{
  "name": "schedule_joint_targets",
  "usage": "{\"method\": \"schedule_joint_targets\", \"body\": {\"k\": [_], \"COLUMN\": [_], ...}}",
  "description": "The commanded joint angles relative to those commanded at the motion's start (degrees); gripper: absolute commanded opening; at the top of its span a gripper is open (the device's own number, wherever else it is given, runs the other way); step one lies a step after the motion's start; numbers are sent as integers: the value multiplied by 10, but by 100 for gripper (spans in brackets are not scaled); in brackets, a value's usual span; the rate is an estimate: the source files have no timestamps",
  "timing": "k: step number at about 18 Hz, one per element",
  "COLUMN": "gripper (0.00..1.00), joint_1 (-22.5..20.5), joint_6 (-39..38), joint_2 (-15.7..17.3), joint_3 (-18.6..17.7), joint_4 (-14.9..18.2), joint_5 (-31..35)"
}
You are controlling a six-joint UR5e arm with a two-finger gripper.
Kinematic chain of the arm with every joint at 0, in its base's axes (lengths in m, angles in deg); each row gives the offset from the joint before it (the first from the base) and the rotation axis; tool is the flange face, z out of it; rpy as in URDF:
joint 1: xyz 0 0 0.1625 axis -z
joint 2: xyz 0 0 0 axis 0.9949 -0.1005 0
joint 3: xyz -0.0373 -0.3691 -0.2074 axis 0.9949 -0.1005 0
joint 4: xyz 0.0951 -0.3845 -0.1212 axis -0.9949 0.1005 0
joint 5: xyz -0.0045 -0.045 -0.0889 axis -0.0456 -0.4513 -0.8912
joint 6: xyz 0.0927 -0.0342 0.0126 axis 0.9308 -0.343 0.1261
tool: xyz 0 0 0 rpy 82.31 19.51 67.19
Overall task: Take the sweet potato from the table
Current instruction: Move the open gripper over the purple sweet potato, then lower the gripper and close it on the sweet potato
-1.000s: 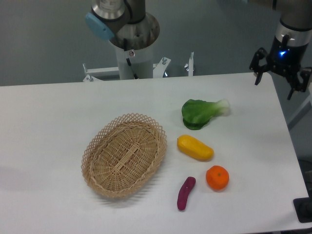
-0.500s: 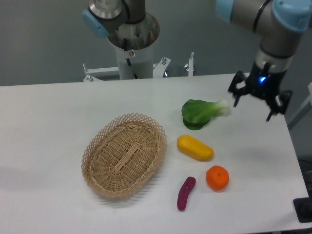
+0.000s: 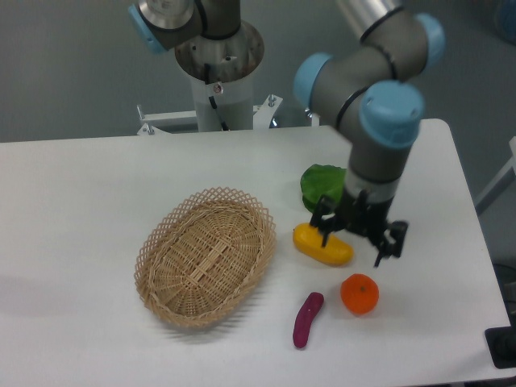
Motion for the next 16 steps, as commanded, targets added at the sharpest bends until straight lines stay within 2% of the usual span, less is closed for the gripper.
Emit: {"method": "schedule_joint_targets", "body": {"k": [2,5,8,14,16], "gripper": [100,100,100,100,100], "joint_1": [14,25,28,36,38], "joint_6": [-2,-4,-11,-16,-16], "joint_2": [-26,-42,-62,-82,-83], "joint_3": [0,-3,-4,-13,-14], "joint_4": [-11,-20,-48,-84,-86], "joint_5": [14,38,47,70,74]}}
